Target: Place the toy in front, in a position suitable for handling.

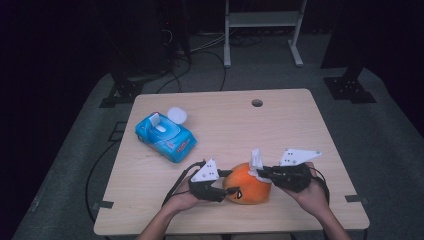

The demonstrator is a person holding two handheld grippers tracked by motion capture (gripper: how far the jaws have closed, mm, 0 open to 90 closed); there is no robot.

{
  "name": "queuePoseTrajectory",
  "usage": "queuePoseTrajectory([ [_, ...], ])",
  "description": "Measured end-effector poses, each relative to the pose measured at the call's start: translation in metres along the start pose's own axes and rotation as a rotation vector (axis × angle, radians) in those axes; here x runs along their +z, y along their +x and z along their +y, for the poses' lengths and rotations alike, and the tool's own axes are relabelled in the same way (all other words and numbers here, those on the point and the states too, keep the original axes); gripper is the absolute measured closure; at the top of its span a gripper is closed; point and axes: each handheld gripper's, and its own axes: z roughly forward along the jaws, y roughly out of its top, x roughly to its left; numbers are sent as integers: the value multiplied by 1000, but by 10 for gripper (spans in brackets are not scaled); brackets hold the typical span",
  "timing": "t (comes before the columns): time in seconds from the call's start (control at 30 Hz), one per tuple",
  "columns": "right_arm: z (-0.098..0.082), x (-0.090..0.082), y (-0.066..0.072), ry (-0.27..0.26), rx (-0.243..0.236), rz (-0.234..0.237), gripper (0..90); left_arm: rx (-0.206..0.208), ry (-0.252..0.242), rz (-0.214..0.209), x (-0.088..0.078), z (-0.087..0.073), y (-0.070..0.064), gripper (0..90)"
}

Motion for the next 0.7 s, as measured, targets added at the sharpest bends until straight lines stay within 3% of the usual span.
queuePoseTrajectory([
  [0.1, 1, 3, 3, 9, -18, -3, 840, -7, 6, 5, -1, 2, 1, 395],
  [0.17, 1, 5, 5, 16, -18, 3, 840, -30, -20, 3, -2, 3, 2, 321],
  [0.27, 3, 8, 10, 13, -23, 36, 840, -39, -34, 3, 0, 7, 1, 244],
  [0.33, 6, 11, 19, 15, -51, 61, 840, -39, -25, -1, 3, 8, 0, 218],
  [0.4, 8, 14, 25, 20, -77, 66, 839, -29, -14, -4, 5, 5, -1, 239],
  [0.47, 10, 14, 29, 29, -105, 49, 840, -25, -10, -7, 4, 2, -1, 331],
  [0.53, 10, 12, 26, 23, -96, 48, 840, -26, -6, -4, 3, 1, 0, 383],
  [0.7, 7, 3, 17, 19, -76, 17, 840, -44, 0, -5, 0, -4, 6, 415],
])
